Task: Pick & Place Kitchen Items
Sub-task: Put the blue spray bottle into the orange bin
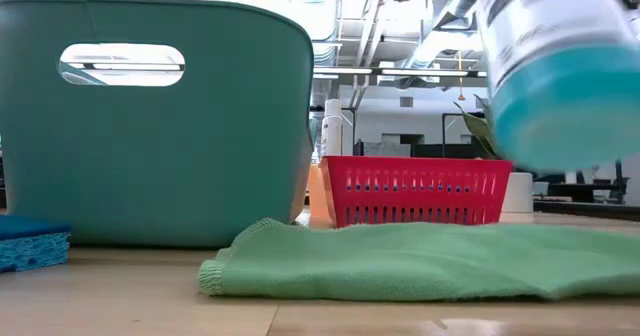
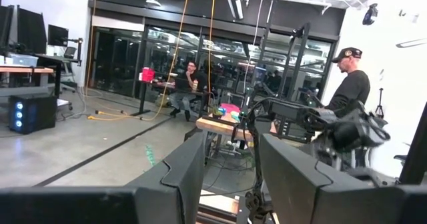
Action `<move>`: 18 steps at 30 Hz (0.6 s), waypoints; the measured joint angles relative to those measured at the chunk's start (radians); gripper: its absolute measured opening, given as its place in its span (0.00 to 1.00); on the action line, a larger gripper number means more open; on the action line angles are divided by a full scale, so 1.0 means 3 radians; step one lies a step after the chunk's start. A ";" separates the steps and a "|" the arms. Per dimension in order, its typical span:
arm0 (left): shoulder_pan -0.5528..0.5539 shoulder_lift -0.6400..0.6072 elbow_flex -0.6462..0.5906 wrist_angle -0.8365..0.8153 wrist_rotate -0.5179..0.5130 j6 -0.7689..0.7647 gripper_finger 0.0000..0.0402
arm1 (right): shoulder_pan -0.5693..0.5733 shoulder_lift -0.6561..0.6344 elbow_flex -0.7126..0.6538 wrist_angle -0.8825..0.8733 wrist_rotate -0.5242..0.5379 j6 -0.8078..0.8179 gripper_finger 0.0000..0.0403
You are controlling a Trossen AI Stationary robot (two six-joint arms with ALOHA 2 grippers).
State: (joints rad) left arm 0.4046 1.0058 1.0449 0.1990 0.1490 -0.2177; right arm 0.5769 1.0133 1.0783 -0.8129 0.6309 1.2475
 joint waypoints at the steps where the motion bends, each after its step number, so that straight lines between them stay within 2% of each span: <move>1: 0.0000 0.0000 0.0001 0.0001 0.0000 -0.0001 0.35 | -0.0013 -0.0023 0.0026 0.0003 -0.0003 -0.0054 0.32; 11: 0.0001 0.0000 0.0001 0.0010 -0.0071 -0.0001 0.35 | -0.0073 -0.0183 0.0281 0.0007 0.0022 -0.0463 0.32; 18: 0.0001 0.0001 0.0001 0.0015 -0.0148 0.0003 0.35 | -0.0262 -0.0197 0.0484 0.0021 0.0070 -0.0825 0.32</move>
State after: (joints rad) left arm 0.4049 1.0061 1.0451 0.2035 0.1046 -0.2169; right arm 0.4983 0.9543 1.2236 -0.8066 0.6518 1.0000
